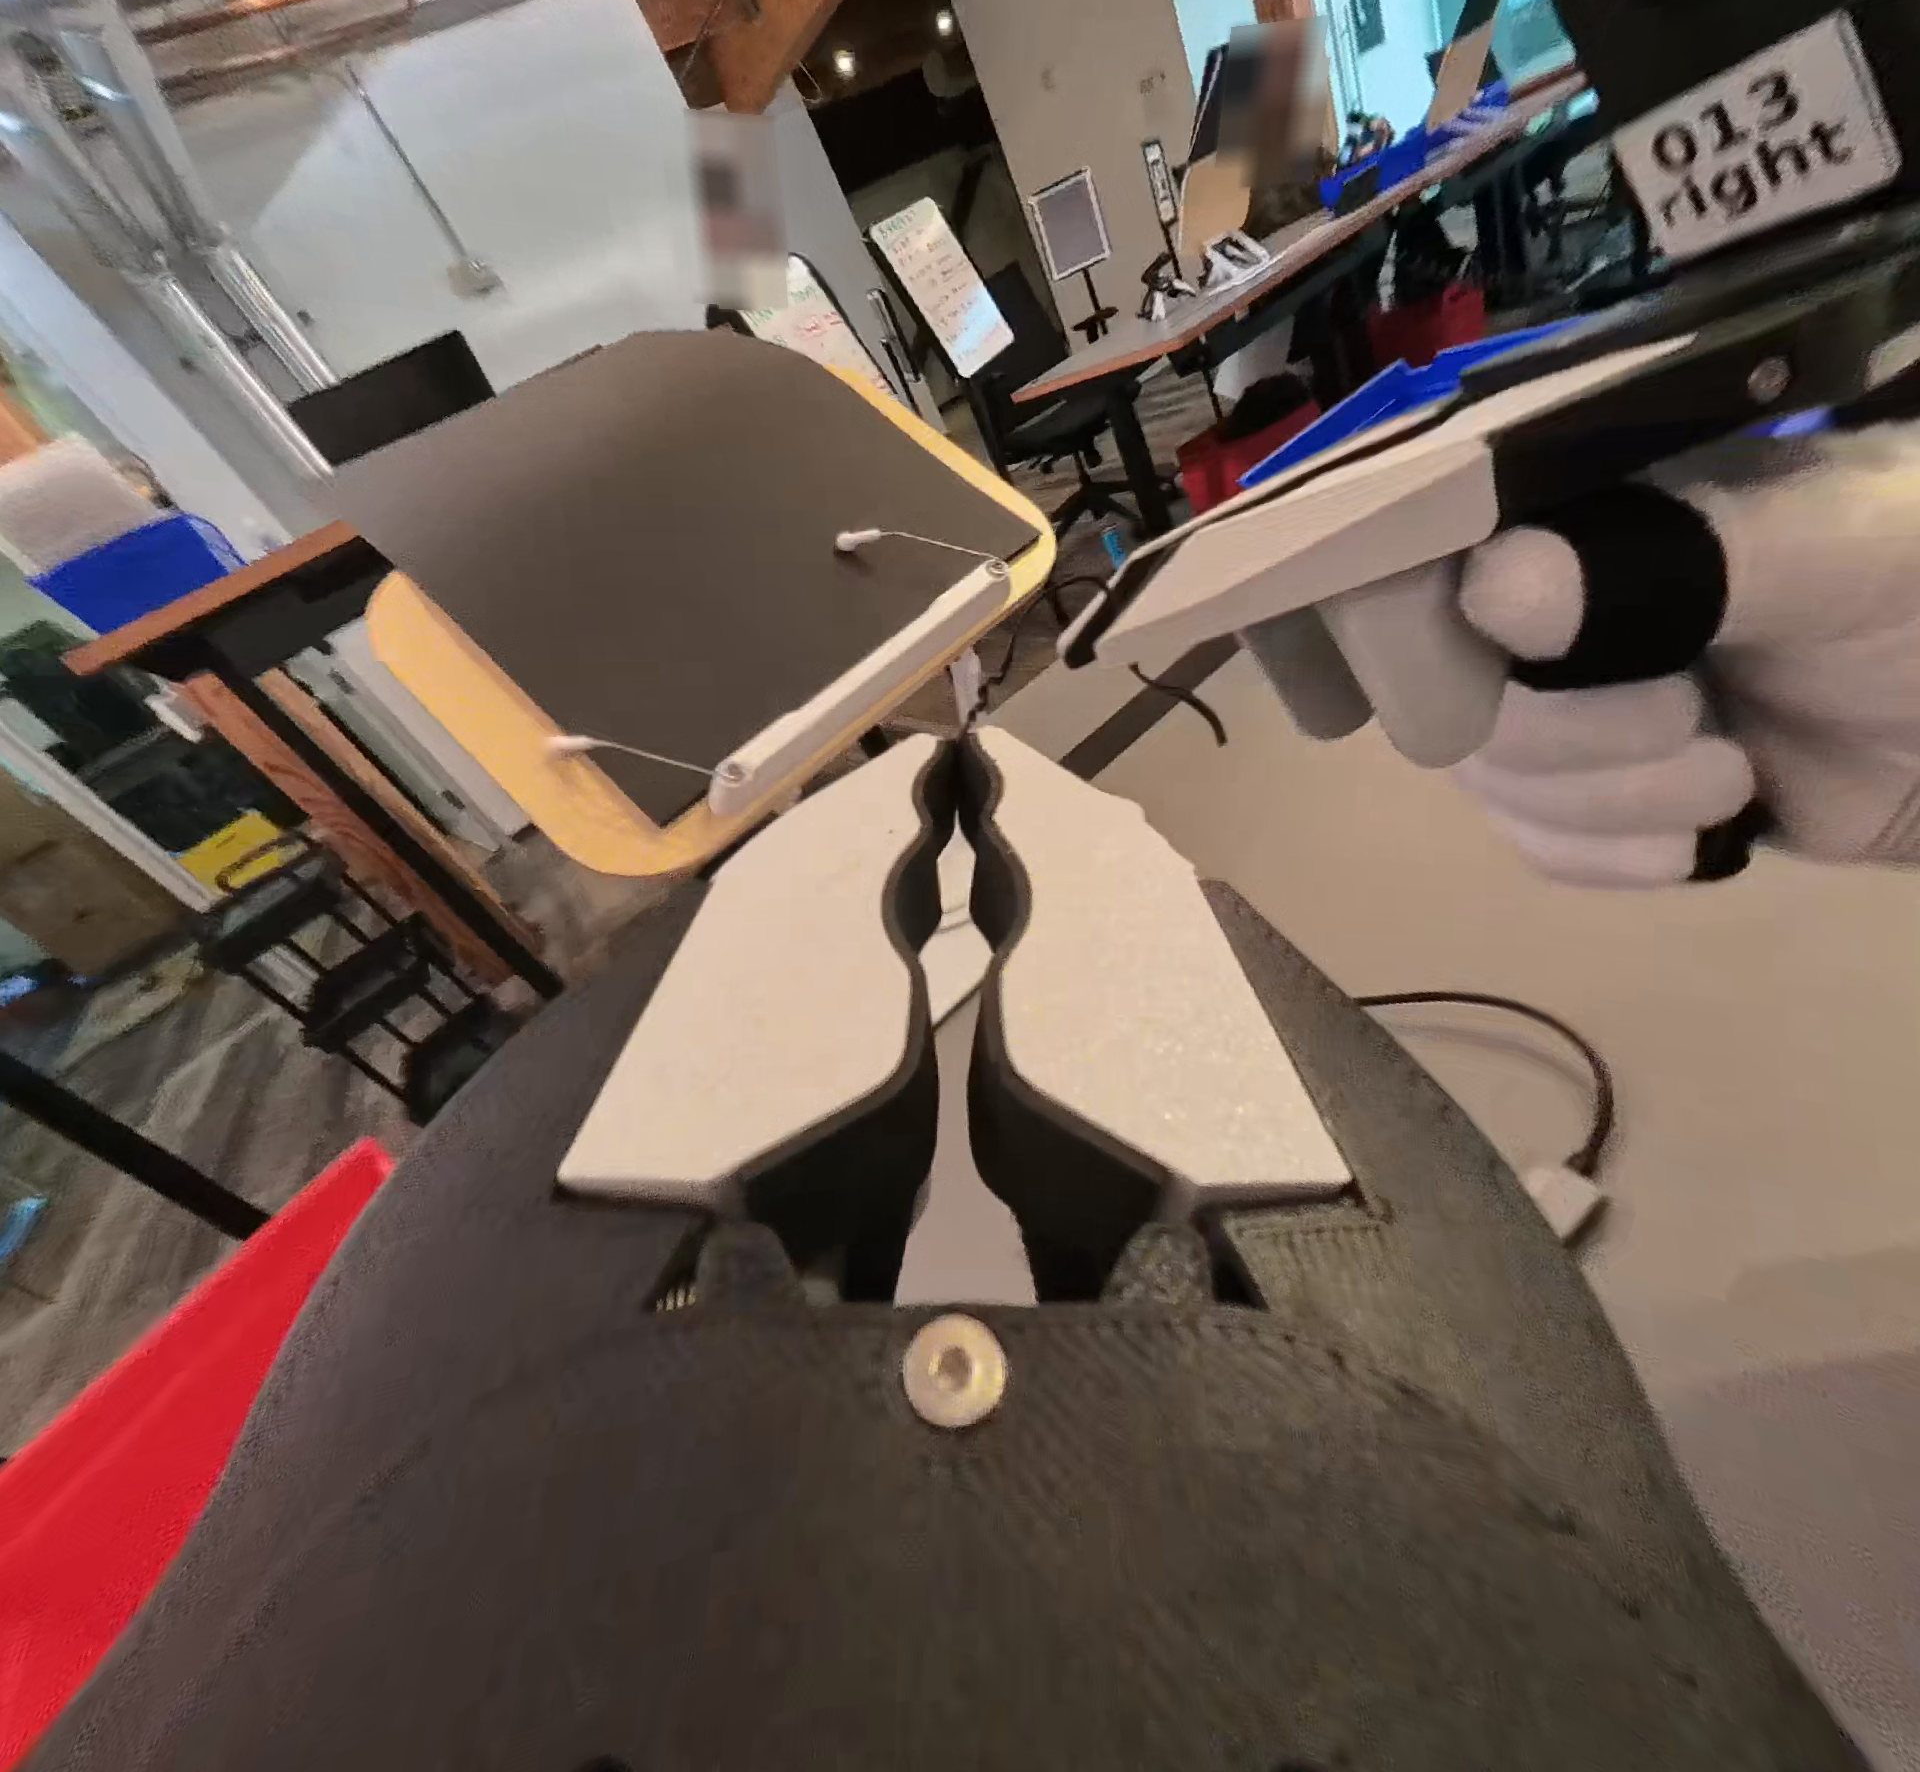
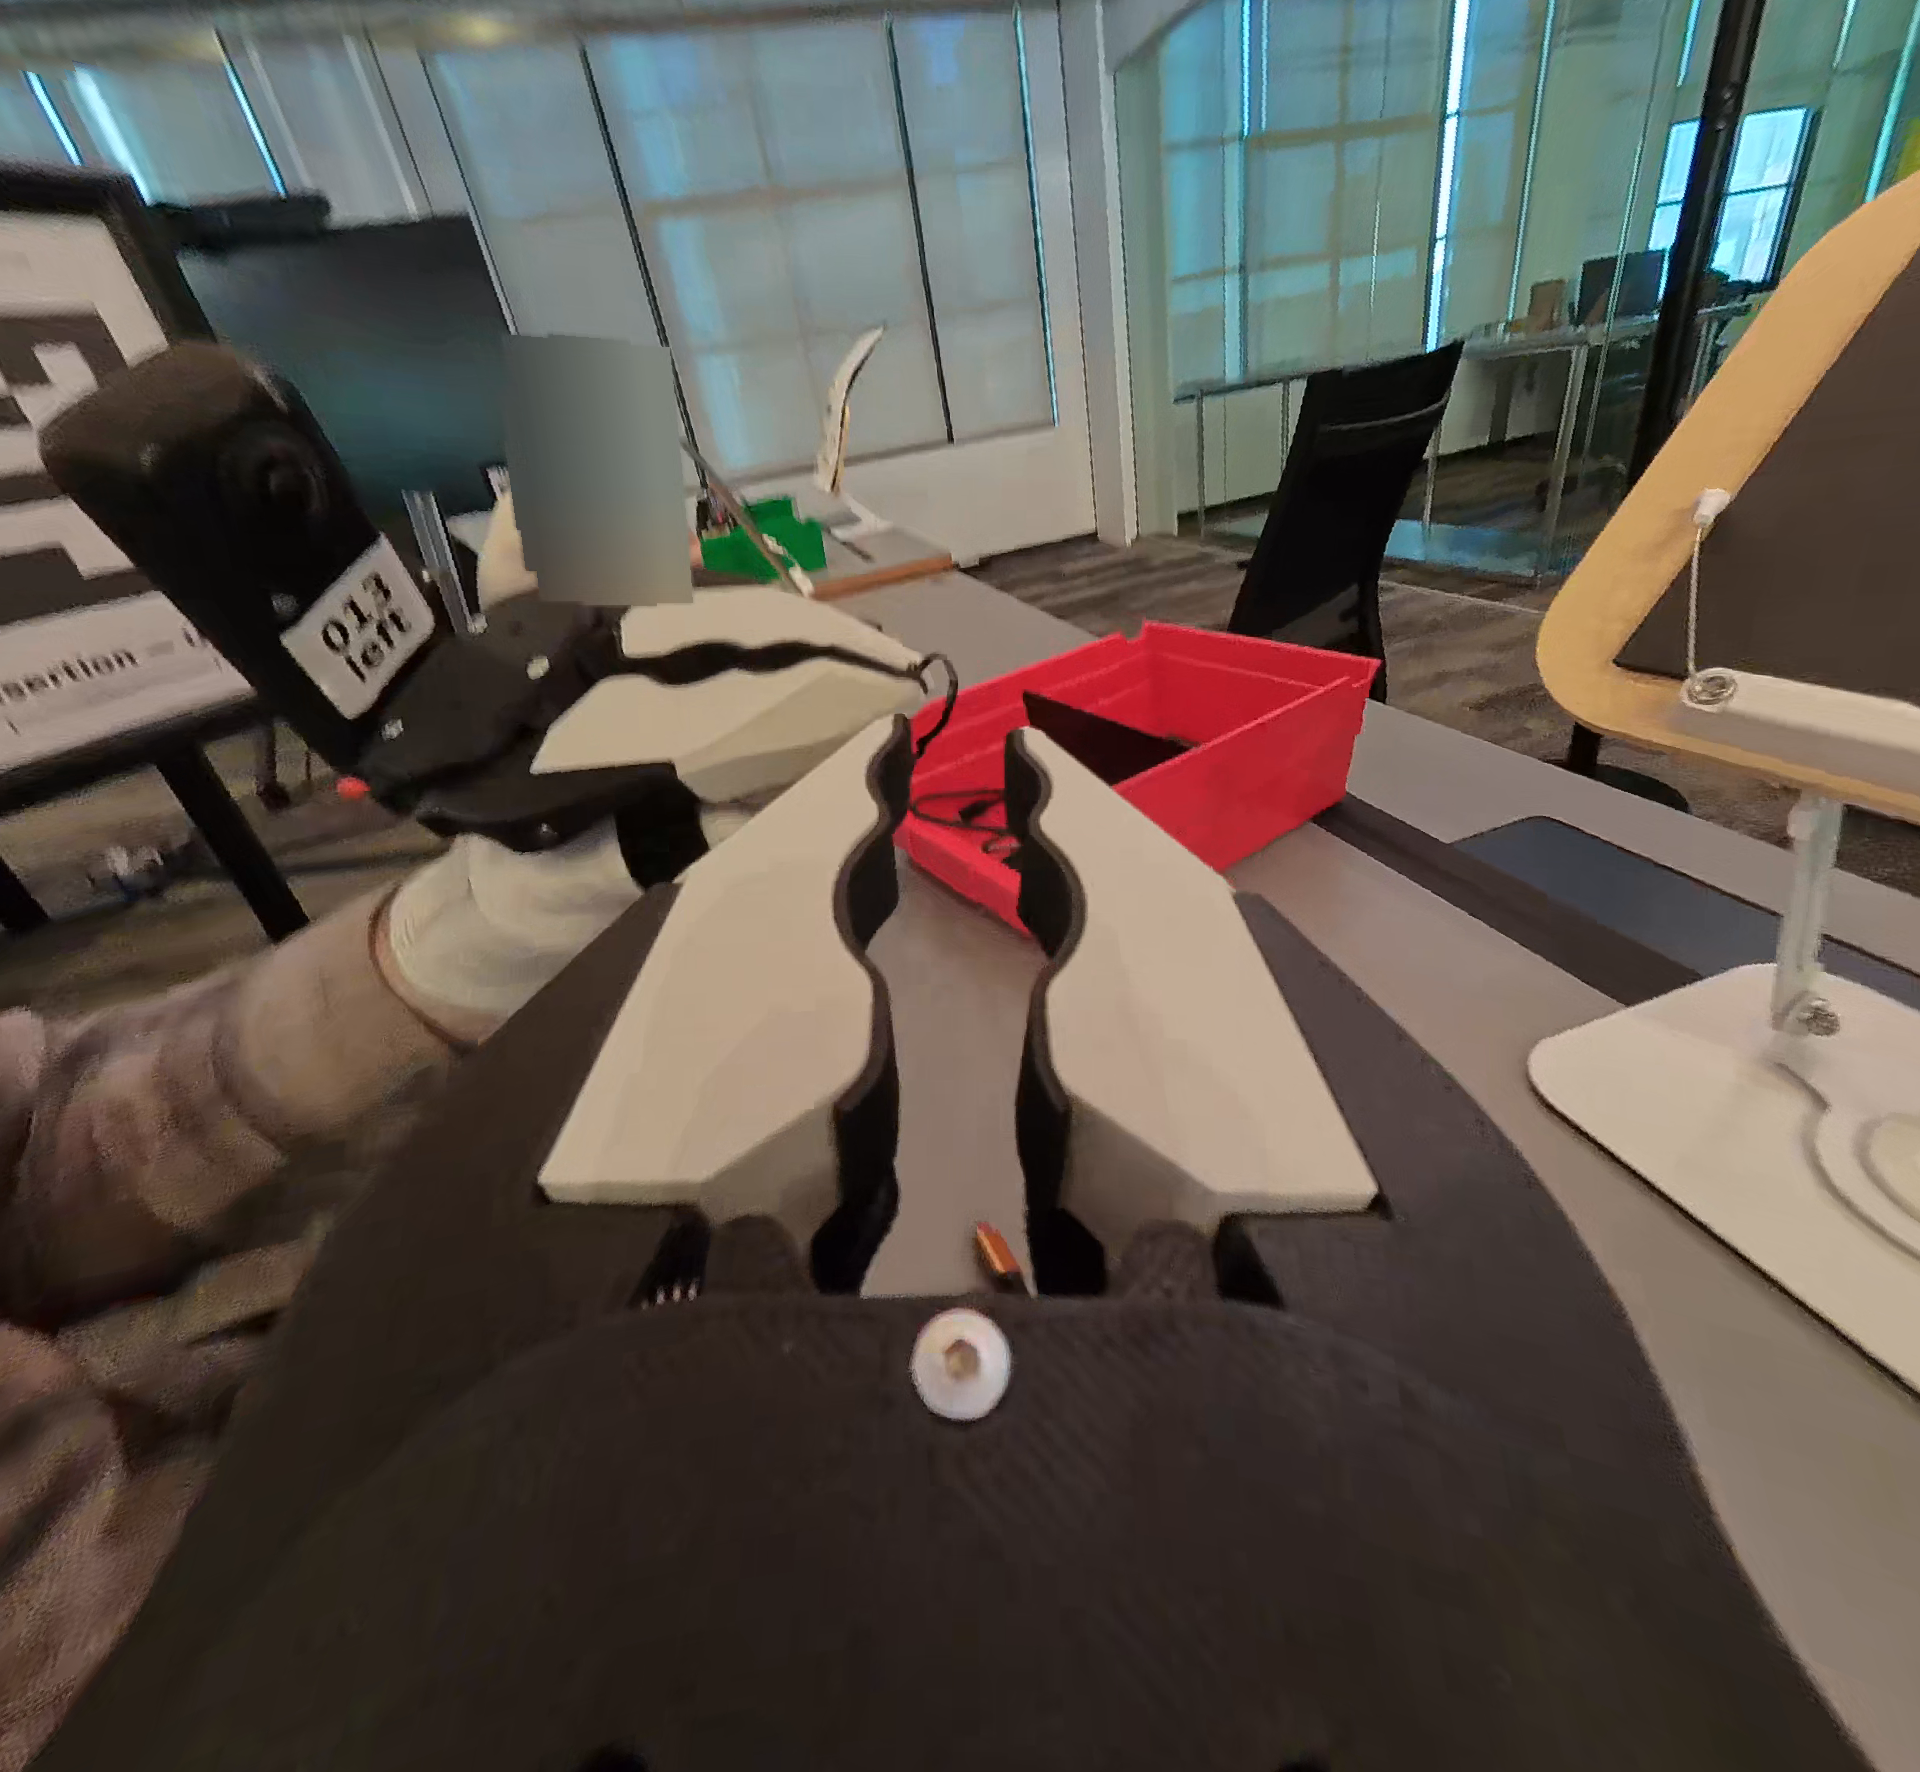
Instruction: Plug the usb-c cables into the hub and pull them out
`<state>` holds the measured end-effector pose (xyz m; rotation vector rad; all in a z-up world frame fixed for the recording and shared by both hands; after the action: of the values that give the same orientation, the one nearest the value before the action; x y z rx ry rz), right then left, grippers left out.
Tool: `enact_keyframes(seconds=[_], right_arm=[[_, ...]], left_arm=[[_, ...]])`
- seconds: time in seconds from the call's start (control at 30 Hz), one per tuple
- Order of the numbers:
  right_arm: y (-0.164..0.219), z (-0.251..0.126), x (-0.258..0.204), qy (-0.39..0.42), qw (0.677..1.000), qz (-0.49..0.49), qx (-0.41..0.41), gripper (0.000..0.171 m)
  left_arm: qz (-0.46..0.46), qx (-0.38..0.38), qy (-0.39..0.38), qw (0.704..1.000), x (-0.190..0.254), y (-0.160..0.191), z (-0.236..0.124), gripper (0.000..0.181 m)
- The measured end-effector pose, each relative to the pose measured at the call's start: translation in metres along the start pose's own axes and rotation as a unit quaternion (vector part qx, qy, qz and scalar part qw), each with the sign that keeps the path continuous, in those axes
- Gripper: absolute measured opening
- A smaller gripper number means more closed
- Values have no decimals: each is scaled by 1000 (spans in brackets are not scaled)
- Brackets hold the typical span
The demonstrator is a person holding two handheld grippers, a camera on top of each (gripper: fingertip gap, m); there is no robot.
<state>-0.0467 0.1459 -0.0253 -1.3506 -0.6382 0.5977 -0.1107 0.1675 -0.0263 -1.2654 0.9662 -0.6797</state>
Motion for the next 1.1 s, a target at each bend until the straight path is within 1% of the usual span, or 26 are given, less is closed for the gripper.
enact_keyframes(seconds=[0.13,0.2,0.27,0.3,0.4,0.43,0.47,0.57,0.63,0.7,0.73,0.77,0.8,0.87,1.0,1.03,1.1], right_arm=[[-5,-8,2,-22,998,-41,-40,16],[-10,-10,3,-40,998,-38,-42,15],[-9,-8,2,-60,995,-43,-64,16],[-11,-7,4,-54,995,-49,-62,14],[-13,-2,-1,-90,995,-15,-51,10],[-11,-1,-1,-94,994,-2,-49,3],[-8,-1,0,-96,994,8,-54,0],[-4,0,2,-99,994,27,-49,0],[-5,0,4,-94,994,39,-36,0],[-4,0,8,-81,995,43,-30,0],[-3,0,11,-71,996,42,-29,0],[-3,-1,15,-62,997,44,-25,0],[-3,-3,20,-50,997,46,-22,0],[-2,-6,25,-35,998,36,-27,0],[4,-5,28,-11,999,5,-48,0],[4,-3,28,-4,999,-4,-52,0],[4,-1,24,0,998,-17,-57,0]], left_arm=[[80,-19,-1,997,-5,-9,-1,1],[112,-34,9,993,-4,-11,-1,1],[135,-38,12,990,-4,-13,-1,1],[145,-43,14,988,-3,-13,0,1],[167,-48,19,985,2,-11,2,1],[171,-47,20,984,3,-10,2,1],[172,-46,17,984,4,-9,2,1],[153,-38,21,987,4,-7,3,1],[130,-31,27,991,4,-7,4,1],[127,-33,19,991,3,-5,7,1],[126,-30,7,992,-1,-5,7,3],[119,-19,-4,993,-4,-6,6,8],[106,-7,-11,994,-7,-9,2,18],[79,11,-14,997,-8,-15,-6,20],[61,-20,44,997,22,-5,-3,24],[64,-26,48,996,29,-3,1,29],[73,-41,41,996,37,4,9,30]])
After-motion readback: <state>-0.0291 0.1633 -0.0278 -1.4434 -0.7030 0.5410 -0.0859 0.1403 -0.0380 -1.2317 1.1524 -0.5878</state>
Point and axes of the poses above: each gripper's, where its closed fingertips meet, z out along the fingers, y out of its underside, x = y × z across the jaws, the point moved 3 cm from there along -z, back along the fingers, and after that the axes turned 13 degrees about -z, right-handed, at the moved point
